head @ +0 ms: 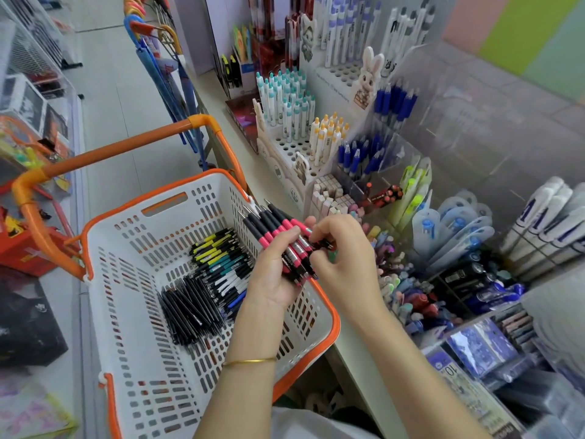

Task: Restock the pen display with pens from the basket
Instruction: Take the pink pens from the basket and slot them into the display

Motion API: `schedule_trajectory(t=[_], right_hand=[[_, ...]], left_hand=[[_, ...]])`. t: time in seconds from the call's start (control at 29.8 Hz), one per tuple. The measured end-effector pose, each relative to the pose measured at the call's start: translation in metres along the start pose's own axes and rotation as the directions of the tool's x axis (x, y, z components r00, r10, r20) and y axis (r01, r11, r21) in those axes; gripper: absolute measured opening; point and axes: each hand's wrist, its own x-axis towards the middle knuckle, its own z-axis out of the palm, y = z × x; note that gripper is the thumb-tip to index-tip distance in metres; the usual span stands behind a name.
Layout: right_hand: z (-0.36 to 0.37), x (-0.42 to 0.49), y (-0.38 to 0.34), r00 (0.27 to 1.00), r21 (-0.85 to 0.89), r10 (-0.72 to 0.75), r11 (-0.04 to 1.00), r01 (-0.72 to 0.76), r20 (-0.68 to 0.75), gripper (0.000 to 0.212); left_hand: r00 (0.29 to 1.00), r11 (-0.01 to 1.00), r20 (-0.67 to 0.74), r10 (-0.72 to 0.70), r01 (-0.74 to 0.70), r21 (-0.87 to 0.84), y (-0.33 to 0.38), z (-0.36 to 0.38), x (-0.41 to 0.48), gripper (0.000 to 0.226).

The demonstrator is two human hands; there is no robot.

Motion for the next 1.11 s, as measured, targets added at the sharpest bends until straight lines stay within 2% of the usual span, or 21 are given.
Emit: schedule_trajectory(t=[0.2, 0.3, 0.4, 0.47, 0.57, 0.67, 0.74, 0.81, 0.91, 1.01, 1.11], right_hand=[[-0.002, 0.004, 0.002, 0.994, -0.024, 0.05, 0.999, -0.048, 0.096, 0.02], [-0.005, 0.012, -0.002, 0.989, 0.037, 0.135, 0.99, -0.138, 0.059, 0.025], [-0.008, 0.032, -0.01, 0.989, 0.06, 0.146, 0.988, -0.146, 0.003, 0.025], [-0.008, 0.05, -0.016, 0.992, 0.002, 0.121, 0.993, -0.121, 0.041, 0.028], [-0.004, 0.076, -0.025, 0.979, -0.134, 0.053, 0.991, -0.027, 0.197, 0.023], [0.001, 0.094, -0.032, 0.897, -0.296, 0.117, 0.955, 0.016, 0.426, 0.023], [0.005, 0.1, -0.035, 0.836, -0.419, 0.205, 0.907, 0.032, 0.508, 0.026], [0.008, 0.103, -0.037, 0.805, -0.529, 0.257, 0.844, 0.082, 0.535, 0.02], [0.012, 0.106, -0.04, 0.754, -0.594, 0.302, 0.792, 0.142, 0.583, 0.007], [0.012, 0.107, -0.04, 0.736, -0.602, 0.328, 0.787, 0.133, 0.592, 0.02], [0.009, 0.107, -0.041, 0.744, -0.608, 0.335, 0.785, 0.119, 0.578, 0.021]], left_hand=[[1.0, 1.0, -0.011, -0.002, 0.002, 0.028, 0.0, -0.003, -0.001, 0.02], [1.0, 0.996, 0.0, 0.002, -0.002, 0.086, 0.0, -0.004, -0.001, 0.012], [0.999, 0.981, -0.024, 0.034, -0.029, 0.192, -0.004, -0.001, 0.001, 0.011], [0.998, 0.966, 0.012, 0.063, -0.064, 0.249, -0.008, 0.003, 0.0, 0.015], [0.996, 0.934, 0.043, 0.075, -0.085, 0.348, -0.011, 0.01, -0.005, 0.025], [0.996, 0.887, 0.055, 0.069, -0.086, 0.453, -0.012, 0.014, -0.009, 0.025], [0.996, 0.853, 0.057, 0.068, -0.088, 0.515, -0.012, 0.014, -0.011, 0.026], [0.997, 0.824, 0.042, 0.063, -0.076, 0.562, -0.013, 0.014, -0.013, 0.026], [0.997, 0.803, 0.033, 0.067, -0.073, 0.592, -0.015, 0.013, -0.013, 0.022], [0.998, 0.787, 0.029, 0.061, -0.066, 0.613, -0.014, 0.012, -0.014, 0.024], [0.998, 0.774, 0.04, 0.044, -0.059, 0.631, -0.015, 0.009, -0.014, 0.026]])
